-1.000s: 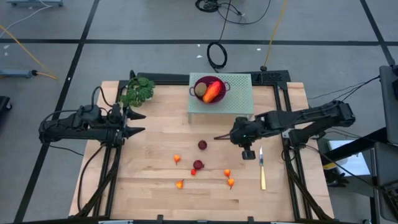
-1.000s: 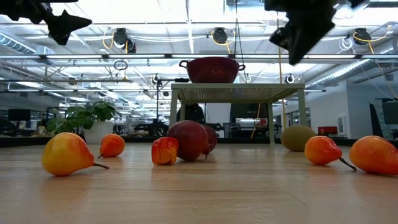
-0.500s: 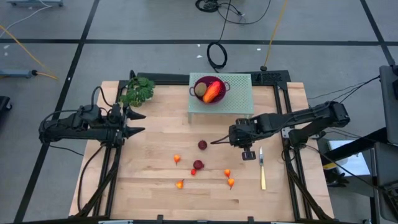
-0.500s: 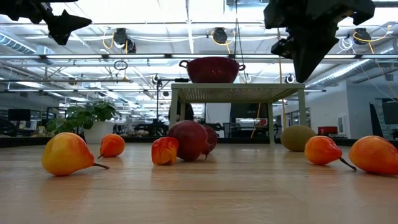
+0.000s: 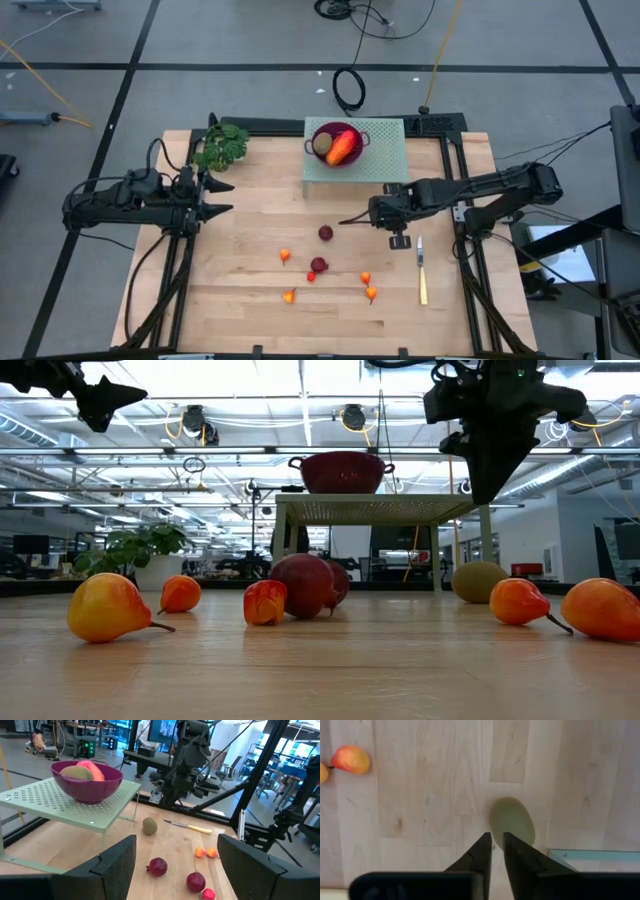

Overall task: Pick & Place Fruit
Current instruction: Put the kiwi into the strainer bowl

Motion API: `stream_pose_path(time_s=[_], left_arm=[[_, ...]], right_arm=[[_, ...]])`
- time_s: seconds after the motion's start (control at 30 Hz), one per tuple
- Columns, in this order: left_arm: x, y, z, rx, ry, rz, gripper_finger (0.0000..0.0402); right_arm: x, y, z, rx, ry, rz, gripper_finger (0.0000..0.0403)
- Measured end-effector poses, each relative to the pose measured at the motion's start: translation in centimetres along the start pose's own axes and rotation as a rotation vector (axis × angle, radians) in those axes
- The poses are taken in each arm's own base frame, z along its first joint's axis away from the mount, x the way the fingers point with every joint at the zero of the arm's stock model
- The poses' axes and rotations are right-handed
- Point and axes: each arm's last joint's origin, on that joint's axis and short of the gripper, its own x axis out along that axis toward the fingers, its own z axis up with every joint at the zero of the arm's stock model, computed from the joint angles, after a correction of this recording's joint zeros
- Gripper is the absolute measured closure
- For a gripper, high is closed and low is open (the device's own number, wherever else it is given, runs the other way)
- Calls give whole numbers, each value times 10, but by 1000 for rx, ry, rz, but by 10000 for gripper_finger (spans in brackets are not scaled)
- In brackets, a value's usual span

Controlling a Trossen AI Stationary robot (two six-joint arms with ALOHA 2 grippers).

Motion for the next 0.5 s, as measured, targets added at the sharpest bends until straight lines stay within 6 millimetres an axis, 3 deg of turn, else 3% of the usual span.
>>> stream_pose_path(time_s=[0.5], left_arm=[[0, 0, 0, -8, 3, 2, 128]], right_arm=[[0, 1, 0, -15, 1, 76, 212]])
